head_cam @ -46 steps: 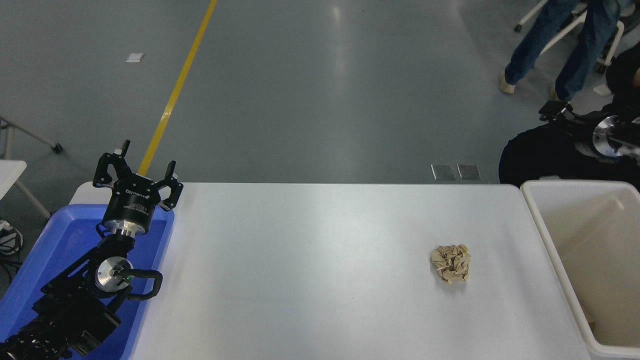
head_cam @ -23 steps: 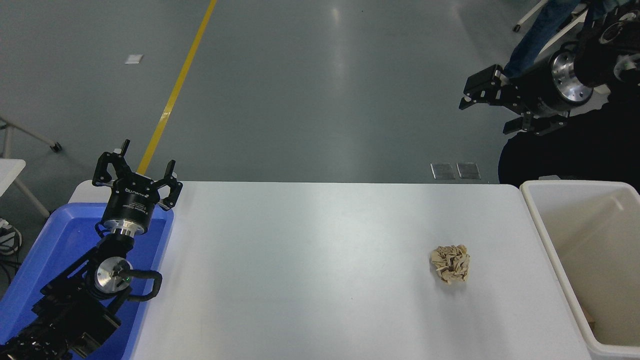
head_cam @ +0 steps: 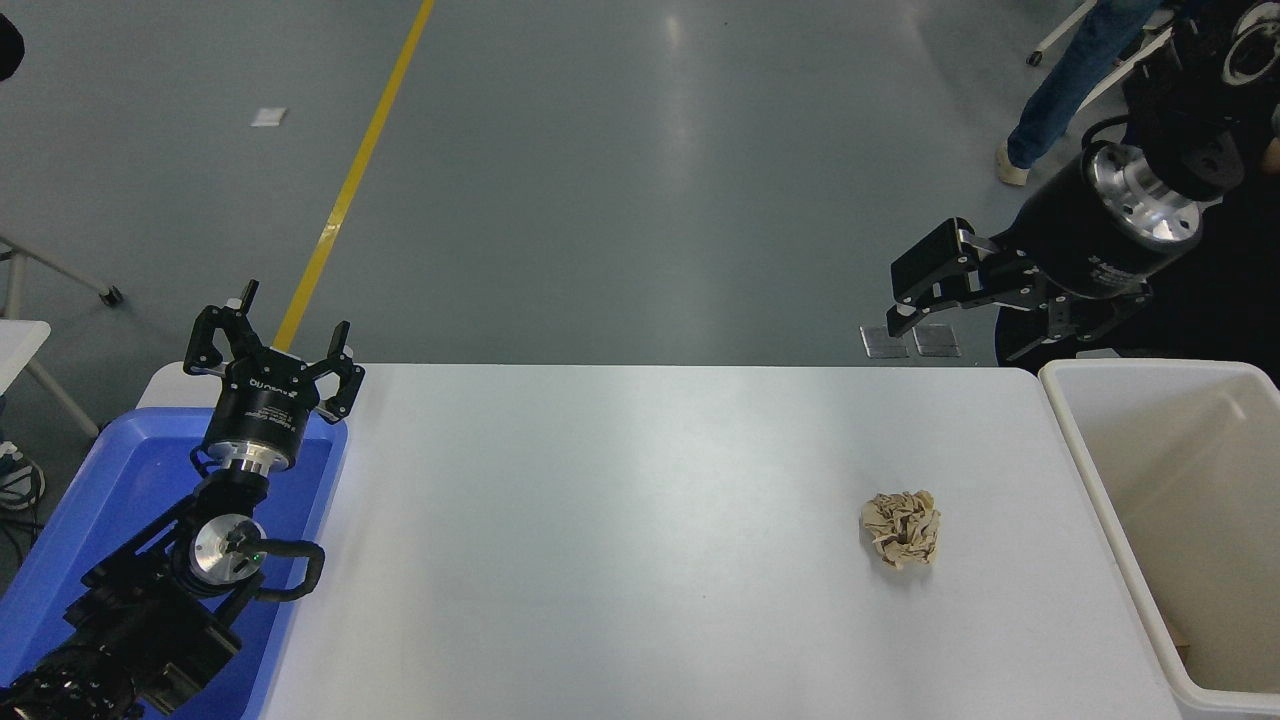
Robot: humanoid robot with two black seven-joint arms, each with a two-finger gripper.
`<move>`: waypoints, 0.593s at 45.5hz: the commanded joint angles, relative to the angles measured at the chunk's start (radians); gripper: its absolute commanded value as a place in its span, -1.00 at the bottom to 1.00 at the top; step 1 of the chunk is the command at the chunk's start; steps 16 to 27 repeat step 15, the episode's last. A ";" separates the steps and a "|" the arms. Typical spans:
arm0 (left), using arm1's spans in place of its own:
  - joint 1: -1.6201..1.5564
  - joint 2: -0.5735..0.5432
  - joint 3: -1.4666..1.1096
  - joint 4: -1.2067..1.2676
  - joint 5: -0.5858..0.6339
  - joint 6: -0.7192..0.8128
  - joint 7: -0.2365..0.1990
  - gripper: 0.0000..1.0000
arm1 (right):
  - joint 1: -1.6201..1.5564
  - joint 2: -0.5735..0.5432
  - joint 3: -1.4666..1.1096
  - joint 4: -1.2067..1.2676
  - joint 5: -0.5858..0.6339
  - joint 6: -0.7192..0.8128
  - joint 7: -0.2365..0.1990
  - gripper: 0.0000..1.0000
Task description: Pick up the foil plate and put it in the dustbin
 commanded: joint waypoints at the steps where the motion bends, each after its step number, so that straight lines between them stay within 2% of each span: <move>1: -0.001 0.000 0.000 0.000 0.000 0.000 0.000 0.96 | 0.030 0.004 -0.004 0.043 -0.006 0.006 -0.012 1.00; 27: -0.001 0.000 0.000 0.000 0.000 0.000 -0.002 0.96 | 0.030 0.004 -0.004 0.044 -0.006 0.006 -0.012 1.00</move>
